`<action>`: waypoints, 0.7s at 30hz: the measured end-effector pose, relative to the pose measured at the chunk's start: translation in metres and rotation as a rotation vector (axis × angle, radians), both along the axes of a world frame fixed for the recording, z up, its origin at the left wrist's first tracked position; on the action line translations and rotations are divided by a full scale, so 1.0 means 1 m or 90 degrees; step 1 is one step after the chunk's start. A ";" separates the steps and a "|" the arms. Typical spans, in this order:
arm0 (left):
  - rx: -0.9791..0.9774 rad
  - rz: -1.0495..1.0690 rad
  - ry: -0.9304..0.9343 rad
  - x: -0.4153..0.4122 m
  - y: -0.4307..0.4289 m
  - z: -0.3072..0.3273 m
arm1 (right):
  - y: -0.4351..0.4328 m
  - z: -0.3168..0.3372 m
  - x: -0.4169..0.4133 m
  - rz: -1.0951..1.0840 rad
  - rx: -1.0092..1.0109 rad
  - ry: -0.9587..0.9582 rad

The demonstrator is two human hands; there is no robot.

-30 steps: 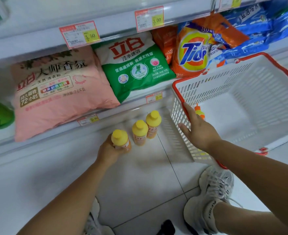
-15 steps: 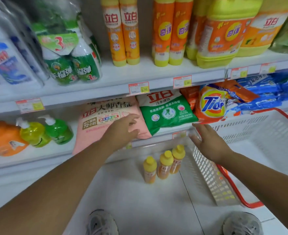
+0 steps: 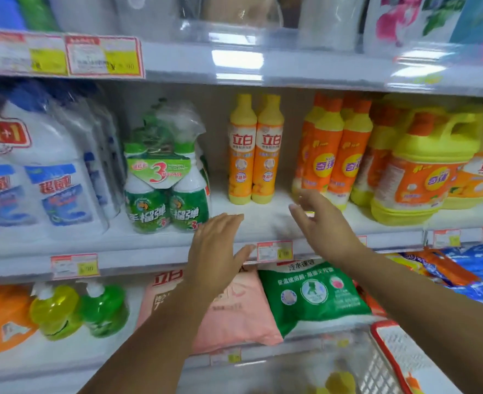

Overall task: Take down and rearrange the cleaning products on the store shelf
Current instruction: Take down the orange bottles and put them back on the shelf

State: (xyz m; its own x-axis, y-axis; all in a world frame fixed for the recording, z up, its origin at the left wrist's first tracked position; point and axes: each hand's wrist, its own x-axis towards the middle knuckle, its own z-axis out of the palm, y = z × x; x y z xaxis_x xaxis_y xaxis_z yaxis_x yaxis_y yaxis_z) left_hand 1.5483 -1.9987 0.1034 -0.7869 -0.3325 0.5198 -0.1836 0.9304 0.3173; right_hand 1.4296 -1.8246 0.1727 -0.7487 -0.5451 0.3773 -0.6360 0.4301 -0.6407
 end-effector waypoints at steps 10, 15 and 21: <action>-0.092 0.000 0.099 -0.017 -0.011 -0.020 | -0.100 0.033 -0.057 0.041 -0.144 -0.243; -0.089 -0.004 0.098 -0.016 -0.012 -0.020 | -0.105 0.024 -0.066 0.010 -0.155 -0.199; -0.001 0.028 -0.001 -0.013 -0.005 -0.004 | -0.061 0.018 -0.042 0.075 -0.186 -0.177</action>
State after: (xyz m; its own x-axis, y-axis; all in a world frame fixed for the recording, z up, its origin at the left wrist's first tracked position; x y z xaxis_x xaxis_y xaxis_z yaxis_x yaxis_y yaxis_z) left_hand 1.5355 -2.0038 0.0993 -0.7725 -0.3655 0.5193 -0.2241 0.9220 0.3157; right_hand 1.3880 -1.8860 0.1907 -0.7829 -0.5329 0.3210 -0.4552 0.1388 -0.8795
